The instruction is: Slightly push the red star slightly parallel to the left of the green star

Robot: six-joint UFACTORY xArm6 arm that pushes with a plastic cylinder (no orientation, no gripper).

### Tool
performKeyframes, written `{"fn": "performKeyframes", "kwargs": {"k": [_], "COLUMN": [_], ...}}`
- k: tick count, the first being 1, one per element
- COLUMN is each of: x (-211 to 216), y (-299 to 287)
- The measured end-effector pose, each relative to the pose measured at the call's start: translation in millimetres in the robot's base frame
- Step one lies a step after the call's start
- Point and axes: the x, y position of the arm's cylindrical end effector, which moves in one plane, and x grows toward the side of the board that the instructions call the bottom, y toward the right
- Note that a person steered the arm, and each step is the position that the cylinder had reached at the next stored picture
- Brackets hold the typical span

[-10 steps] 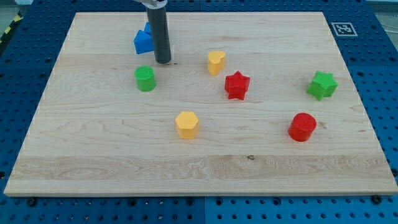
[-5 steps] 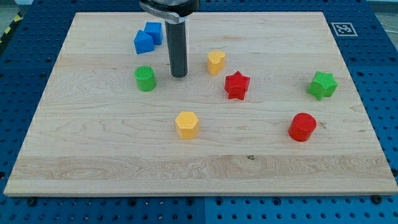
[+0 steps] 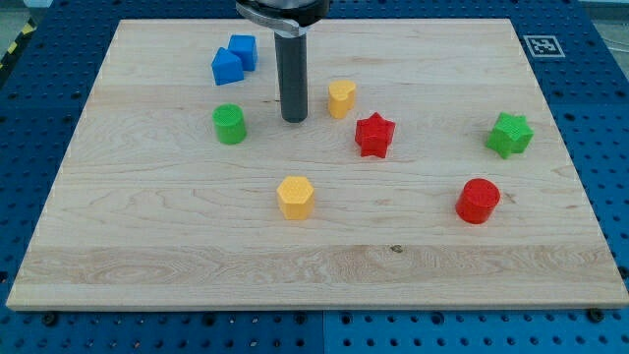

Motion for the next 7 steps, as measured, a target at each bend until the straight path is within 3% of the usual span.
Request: {"fn": "performKeyframes", "kwargs": {"k": [7], "x": [24], "y": [63]}}
